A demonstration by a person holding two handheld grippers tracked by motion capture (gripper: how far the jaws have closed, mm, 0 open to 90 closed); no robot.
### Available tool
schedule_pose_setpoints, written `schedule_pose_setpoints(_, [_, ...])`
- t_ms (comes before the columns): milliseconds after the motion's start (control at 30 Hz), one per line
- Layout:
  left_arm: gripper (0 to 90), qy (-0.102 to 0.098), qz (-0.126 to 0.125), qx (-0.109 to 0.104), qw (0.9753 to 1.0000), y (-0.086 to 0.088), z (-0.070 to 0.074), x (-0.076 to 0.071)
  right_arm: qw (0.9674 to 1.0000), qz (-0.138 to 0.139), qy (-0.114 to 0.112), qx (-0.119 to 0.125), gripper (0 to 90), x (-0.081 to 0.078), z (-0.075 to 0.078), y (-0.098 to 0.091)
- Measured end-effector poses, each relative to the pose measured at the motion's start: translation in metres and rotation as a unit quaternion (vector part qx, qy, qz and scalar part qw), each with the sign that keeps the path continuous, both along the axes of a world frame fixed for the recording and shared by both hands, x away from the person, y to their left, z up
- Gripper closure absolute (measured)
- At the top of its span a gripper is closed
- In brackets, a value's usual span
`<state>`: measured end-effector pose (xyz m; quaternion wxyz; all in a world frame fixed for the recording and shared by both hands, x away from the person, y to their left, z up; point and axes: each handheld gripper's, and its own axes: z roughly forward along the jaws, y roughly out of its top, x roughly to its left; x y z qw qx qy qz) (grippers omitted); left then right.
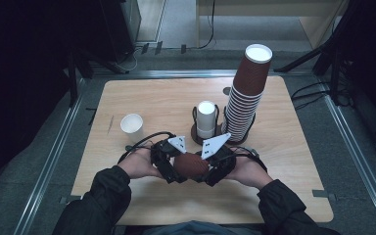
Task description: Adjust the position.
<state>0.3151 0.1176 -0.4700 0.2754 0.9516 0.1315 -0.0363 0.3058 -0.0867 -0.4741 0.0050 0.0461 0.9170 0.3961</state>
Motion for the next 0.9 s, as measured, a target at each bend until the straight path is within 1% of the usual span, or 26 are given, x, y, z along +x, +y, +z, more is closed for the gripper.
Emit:
schedule_pose_setpoints(33, [0.6, -0.002, 0.007, -0.003, 1.0, 0.0, 0.0, 0.0, 1.0, -0.001, -0.001, 0.001, 21.0, 0.0, 0.0, 0.0])
schedule_pose_setpoints(67, [0.0, -0.003, 0.009, -0.005, 0.9999, 0.001, 0.001, 0.001, 1.0, -0.002, -0.001, 0.0, 21.0, 0.0, 0.001, -0.001])
schedule_pose_setpoints(167, [0.0, -0.008, 0.015, -0.021, 0.9996, 0.004, 0.005, 0.001, 1.0, -0.005, -0.002, 0.003, 20.9, 0.001, 0.002, -0.004])
schedule_pose_setpoints(200, [0.0, -0.008, 0.015, -0.025, 0.9996, 0.005, 0.006, 0.002, 0.9999, -0.007, -0.004, 0.006, 20.9, 0.002, 0.002, -0.005])
schedule_pose_setpoints(233, [0.0, -0.013, 0.017, -0.027, 0.9994, 0.006, 0.007, 0.001, 0.9999, -0.009, -0.006, 0.009, 20.9, 0.002, 0.003, -0.007])
schedule_pose_setpoints(300, [0.0, -0.011, 0.021, -0.037, 0.999, 0.009, 0.009, 0.002, 0.9998, -0.011, -0.007, 0.014, 20.8, 0.004, 0.004, -0.01])
schedule_pose_setpoints(333, [0.0, -0.015, 0.026, -0.042, 0.9987, 0.011, 0.01, 0.003, 0.9997, -0.012, -0.009, 0.017, 20.8, 0.004, 0.004, -0.011])
schedule_pose_setpoints(400, [0.0, -0.015, 0.031, -0.05, 0.9981, 0.014, 0.013, 0.003, 0.9996, -0.017, -0.003, 0.022, 20.7, 0.004, 0.006, -0.015])
schedule_pose_setpoints(500, [0.0, -0.012, 0.036, -0.067, 0.997, 0.019, 0.015, 0.004, 0.999, -0.025, -0.007, 0.037, 20.6, 0.006, 0.009, -0.02])
schedule_pose_setpoints(533, [0.0, -0.009, 0.039, -0.073, 0.9966, 0.021, 0.016, 0.005, 0.9988, -0.027, -0.005, 0.041, 20.5, 0.007, 0.009, -0.022])
schedule_pose_setpoints(600, [0.0, -0.008, 0.04, -0.081, 0.9959, 0.023, 0.017, 0.005, 0.998, -0.034, -0.004, 0.053, 20.5, 0.008, 0.012, -0.026])
schedule_pose_setpoints(633, [0.0, -0.003, 0.045, -0.092, 0.9948, 0.025, 0.018, 0.005, 0.9977, -0.036, -0.004, 0.058, 20.5, 0.008, 0.012, -0.027])
schedule_pose_setpoints(700, [0.0, 0.0, 0.05, -0.107, 0.993, 0.028, 0.02, 0.006, 0.9967, -0.041, -0.005, 0.071, 20.4, 0.01, 0.014, -0.031])
schedule_pose_setpoints(733, [0.0, 0.004, 0.053, -0.117, 0.9917, 0.028, 0.02, 0.006, 0.9962, -0.044, -0.003, 0.075, 20.4, 0.01, 0.015, -0.033])
schedule_pose_setpoints(767, [0.0, 0.009, 0.058, -0.129, 0.9899, 0.03, 0.021, 0.007, 0.9955, -0.046, -0.004, 0.082, 20.5, 0.01, 0.016, -0.034])
schedule_pose_setpoints(833, [0.0, 0.015, 0.063, -0.143, 0.9877, 0.032, 0.023, 0.008, 0.9939, -0.051, -0.003, 0.098, 20.4, 0.011, 0.017, -0.037])
schedule_pose_setpoints(867, [0.0, 0.017, 0.065, -0.153, 0.986, 0.033, 0.023, 0.008, 0.9931, -0.052, -0.003, 0.105, 20.4, 0.012, 0.018, -0.038])
schedule_pose_setpoints(900, [0.0, 0.022, 0.066, -0.161, 0.9845, 0.033, 0.024, 0.009, 0.9915, -0.054, -0.003, 0.118, 20.3, 0.012, 0.018, -0.039])
